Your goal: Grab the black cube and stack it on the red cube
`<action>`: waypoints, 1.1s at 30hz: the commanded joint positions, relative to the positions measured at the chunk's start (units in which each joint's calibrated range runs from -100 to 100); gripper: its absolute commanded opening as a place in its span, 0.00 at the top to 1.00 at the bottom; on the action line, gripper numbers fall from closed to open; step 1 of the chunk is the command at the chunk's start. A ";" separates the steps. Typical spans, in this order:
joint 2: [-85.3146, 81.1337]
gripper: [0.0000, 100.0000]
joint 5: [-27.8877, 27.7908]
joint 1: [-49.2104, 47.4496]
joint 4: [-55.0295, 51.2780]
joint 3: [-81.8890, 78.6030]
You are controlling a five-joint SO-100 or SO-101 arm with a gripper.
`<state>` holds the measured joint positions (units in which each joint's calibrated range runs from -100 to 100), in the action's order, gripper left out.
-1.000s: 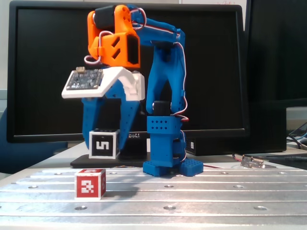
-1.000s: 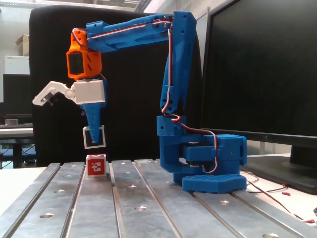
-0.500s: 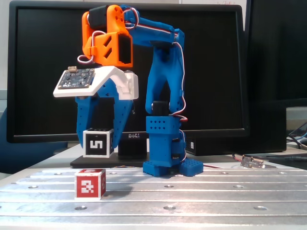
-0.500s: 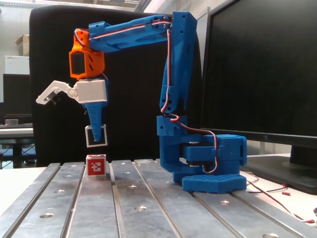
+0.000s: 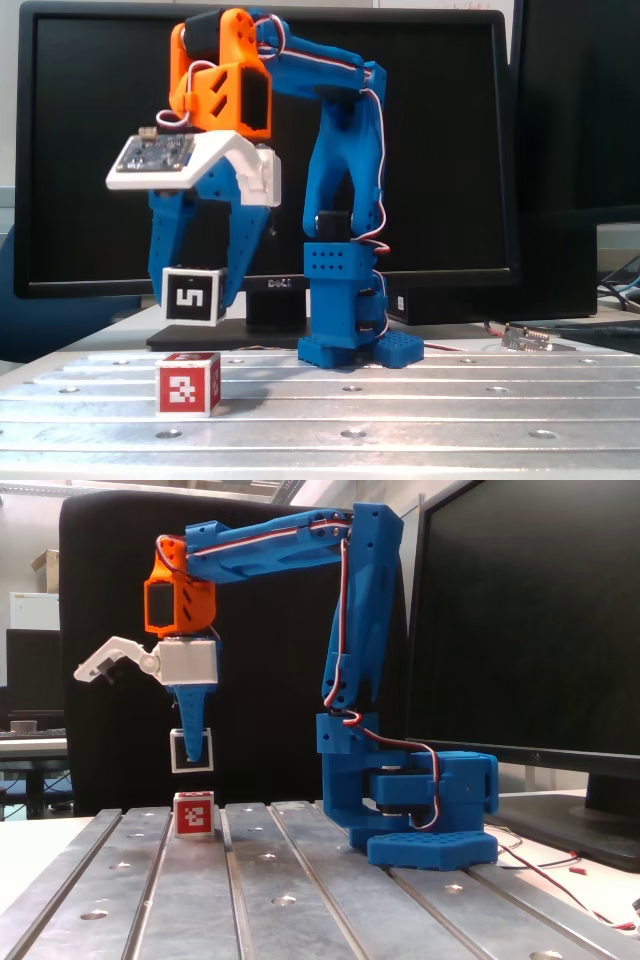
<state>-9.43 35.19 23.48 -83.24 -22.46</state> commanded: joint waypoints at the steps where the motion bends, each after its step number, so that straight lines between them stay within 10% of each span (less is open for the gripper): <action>1: -3.19 0.85 -0.05 -0.04 2.31 -1.91; 33: -2.35 0.85 -0.10 0.70 6.24 -5.17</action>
<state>-9.94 35.19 24.15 -77.57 -27.63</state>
